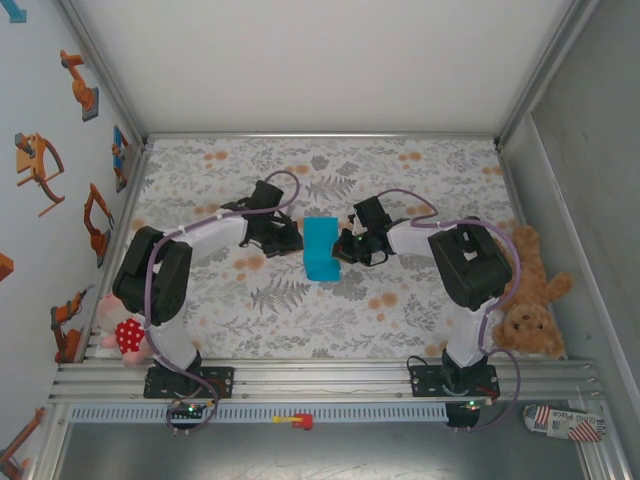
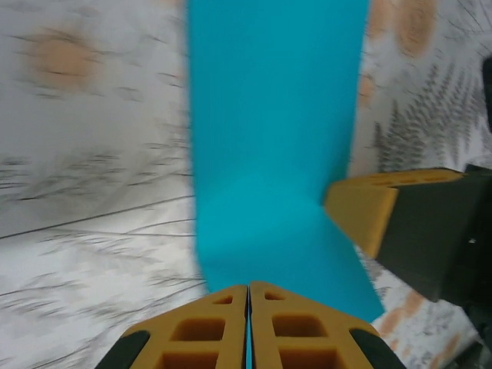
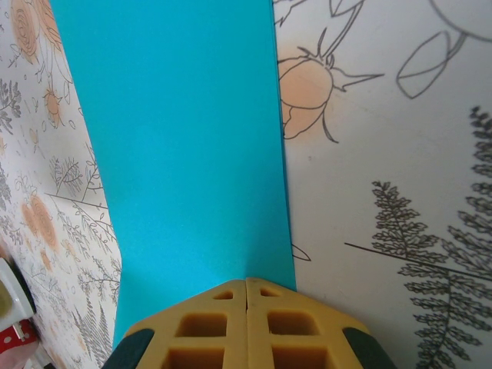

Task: Fold a paper plane with a square sheet of paper (pick it up from the middle)

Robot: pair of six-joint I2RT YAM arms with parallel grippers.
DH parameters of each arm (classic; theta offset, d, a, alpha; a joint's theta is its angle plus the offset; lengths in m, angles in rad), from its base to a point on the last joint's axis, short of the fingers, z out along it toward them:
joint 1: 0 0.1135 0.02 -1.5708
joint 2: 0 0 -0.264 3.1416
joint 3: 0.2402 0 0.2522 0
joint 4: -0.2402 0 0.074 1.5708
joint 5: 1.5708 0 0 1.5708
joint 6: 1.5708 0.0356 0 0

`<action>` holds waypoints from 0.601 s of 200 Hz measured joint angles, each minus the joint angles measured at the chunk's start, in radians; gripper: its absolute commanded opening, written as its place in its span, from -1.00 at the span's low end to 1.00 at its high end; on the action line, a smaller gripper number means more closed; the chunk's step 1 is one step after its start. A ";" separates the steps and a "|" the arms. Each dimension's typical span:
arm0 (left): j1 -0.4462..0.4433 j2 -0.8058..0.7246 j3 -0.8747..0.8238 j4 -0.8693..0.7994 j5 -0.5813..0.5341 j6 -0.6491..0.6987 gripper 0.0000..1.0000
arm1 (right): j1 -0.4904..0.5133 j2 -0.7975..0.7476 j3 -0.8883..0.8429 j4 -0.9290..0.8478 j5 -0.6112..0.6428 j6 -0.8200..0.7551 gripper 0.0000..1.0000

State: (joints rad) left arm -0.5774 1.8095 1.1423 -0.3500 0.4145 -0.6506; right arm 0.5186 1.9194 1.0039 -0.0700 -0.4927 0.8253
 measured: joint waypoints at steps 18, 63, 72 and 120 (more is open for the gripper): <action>-0.039 0.074 0.030 0.044 0.032 -0.030 -0.78 | 0.000 0.000 0.000 0.000 0.000 0.000 -1.00; -0.043 0.171 0.040 0.067 0.093 -0.052 -0.78 | 0.000 -0.005 -0.001 0.000 0.003 0.000 -1.00; -0.037 0.169 0.032 0.068 0.100 -0.050 -0.78 | 0.000 -0.005 -0.002 0.000 0.005 0.000 -1.00; 0.036 0.068 -0.127 0.094 0.135 -0.017 -0.78 | 0.001 -0.007 -0.008 0.009 0.007 0.000 -1.00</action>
State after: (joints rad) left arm -0.5411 1.8778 1.0149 -0.2558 0.5491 -0.6678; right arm 0.5194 1.9125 0.9958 -0.0608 -0.4854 0.8253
